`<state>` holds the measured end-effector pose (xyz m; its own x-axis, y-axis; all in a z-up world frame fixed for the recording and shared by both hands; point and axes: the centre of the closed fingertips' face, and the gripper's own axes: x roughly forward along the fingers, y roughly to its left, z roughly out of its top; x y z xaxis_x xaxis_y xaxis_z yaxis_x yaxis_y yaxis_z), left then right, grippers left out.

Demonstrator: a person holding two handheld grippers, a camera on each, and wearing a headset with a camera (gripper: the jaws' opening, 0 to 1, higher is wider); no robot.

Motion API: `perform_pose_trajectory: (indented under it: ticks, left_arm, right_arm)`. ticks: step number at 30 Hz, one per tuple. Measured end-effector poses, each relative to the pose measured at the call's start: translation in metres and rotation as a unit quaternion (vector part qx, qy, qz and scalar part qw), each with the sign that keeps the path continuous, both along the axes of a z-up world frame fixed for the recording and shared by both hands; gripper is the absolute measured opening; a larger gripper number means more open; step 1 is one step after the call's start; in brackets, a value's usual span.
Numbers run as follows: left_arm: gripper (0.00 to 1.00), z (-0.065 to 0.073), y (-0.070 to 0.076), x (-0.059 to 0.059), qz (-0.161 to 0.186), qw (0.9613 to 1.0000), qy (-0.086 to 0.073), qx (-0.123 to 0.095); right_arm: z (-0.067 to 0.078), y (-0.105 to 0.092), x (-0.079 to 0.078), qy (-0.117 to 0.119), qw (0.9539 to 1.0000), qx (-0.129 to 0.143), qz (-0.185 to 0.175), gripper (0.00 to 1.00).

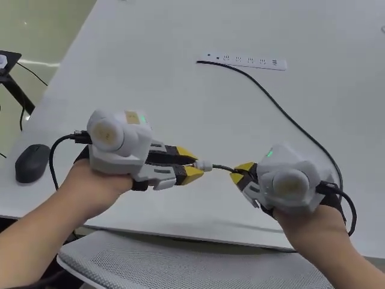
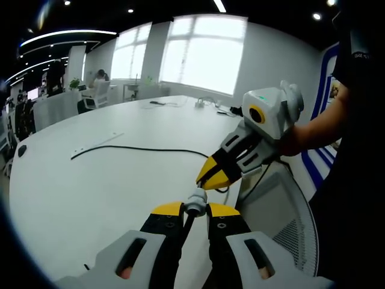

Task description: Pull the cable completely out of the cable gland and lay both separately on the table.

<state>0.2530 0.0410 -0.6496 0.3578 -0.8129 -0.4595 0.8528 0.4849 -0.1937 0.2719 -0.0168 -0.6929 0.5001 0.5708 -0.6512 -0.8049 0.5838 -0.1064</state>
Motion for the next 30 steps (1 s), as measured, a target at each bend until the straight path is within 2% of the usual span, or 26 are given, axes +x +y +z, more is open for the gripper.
perform_pose_trajectory:
  ticks: [3, 6, 12, 18, 22, 26, 28, 30]
  left_arm:
    - [0.15, 0.001, 0.0, 0.0, 0.001, 1.0, -0.001, -0.001]
    - [0.15, 0.002, 0.0, 0.001, 0.002, 1.0, -0.001, -0.002]
    - [0.15, 0.002, 0.001, 0.0, 0.004, 1.0, -0.001, -0.002]
    - [0.15, 0.001, 0.002, -0.001, 0.003, 1.0, 0.0, -0.002]
    - [0.15, 0.001, 0.004, -0.001, 0.004, 1.0, 0.001, -0.002]
    - [0.15, 0.001, 0.006, -0.002, 0.004, 1.0, 0.001, -0.002]
    - [0.15, 0.002, 0.006, -0.003, 0.005, 1.0, 0.0, -0.004]
    - [0.15, 0.003, 0.005, -0.004, 0.005, 1.0, 0.0, -0.006]
  right_arm:
    - [-0.004, -0.005, 0.003, 0.01, 0.9997, 0.01, -0.021, 0.0]
    - [-0.01, -0.015, 0.006, 0.024, 0.998, 0.021, -0.054, 0.0]
    - [-0.019, -0.028, 0.009, 0.046, 0.9942, 0.036, -0.091, 0.0]
    - [-0.034, -0.041, 0.01, 0.077, 0.9862, 0.054, -0.136, 0.0]
    - [-0.041, -0.05, 0.011, 0.088, 0.9824, 0.058, -0.154, 0.0]
    - [-0.051, -0.06, 0.01, 0.106, 0.9758, 0.066, -0.18, 0.0]
    - [-0.054, -0.064, 0.01, 0.12, 0.9691, 0.078, -0.201, 0.0]
    - [-0.058, -0.066, 0.008, 0.147, 0.9584, 0.094, -0.226, 0.0]
